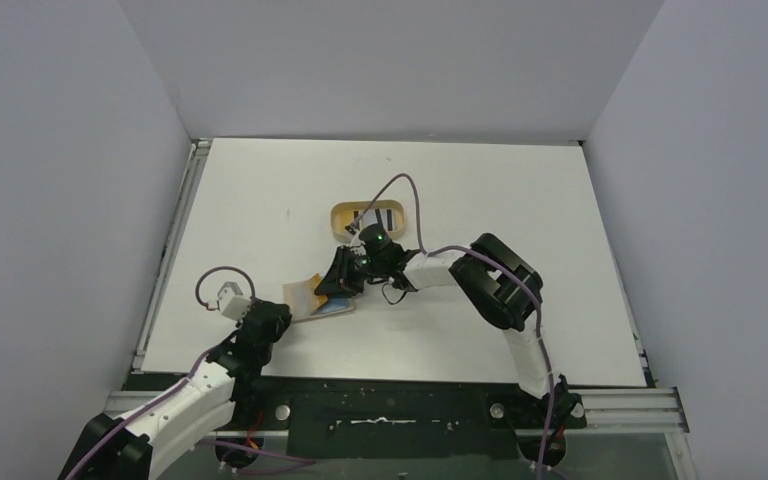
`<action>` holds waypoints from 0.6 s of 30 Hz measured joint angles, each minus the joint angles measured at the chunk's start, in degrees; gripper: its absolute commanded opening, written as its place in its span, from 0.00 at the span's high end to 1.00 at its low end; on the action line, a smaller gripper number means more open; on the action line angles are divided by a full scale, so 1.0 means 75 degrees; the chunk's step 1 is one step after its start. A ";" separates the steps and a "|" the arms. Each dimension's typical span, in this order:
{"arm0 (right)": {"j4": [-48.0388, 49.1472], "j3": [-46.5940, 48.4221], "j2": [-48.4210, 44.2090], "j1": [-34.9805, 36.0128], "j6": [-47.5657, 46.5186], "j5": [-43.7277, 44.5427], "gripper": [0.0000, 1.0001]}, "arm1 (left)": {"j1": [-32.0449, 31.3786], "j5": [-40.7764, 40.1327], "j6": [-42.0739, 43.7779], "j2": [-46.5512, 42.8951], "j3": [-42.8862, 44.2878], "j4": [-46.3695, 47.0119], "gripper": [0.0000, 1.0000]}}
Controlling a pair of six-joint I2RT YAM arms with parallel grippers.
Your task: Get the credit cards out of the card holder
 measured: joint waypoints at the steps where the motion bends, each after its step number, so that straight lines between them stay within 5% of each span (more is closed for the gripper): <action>1: -0.0038 0.0000 0.0000 -0.0015 0.0006 0.0003 1.00 | 0.0000 0.0000 0.0000 0.0000 0.0000 -0.0006 1.00; 11: -0.0198 -0.0213 -0.0102 -0.0175 -0.0187 0.0023 1.00 | 0.0000 -0.0003 0.0000 -0.0015 0.0000 -0.0044 1.00; 18: -0.2343 -0.0490 -0.1606 -0.1463 -0.1606 0.0169 1.00 | -0.0003 -0.0003 0.0137 -0.0015 0.0003 -0.0038 1.00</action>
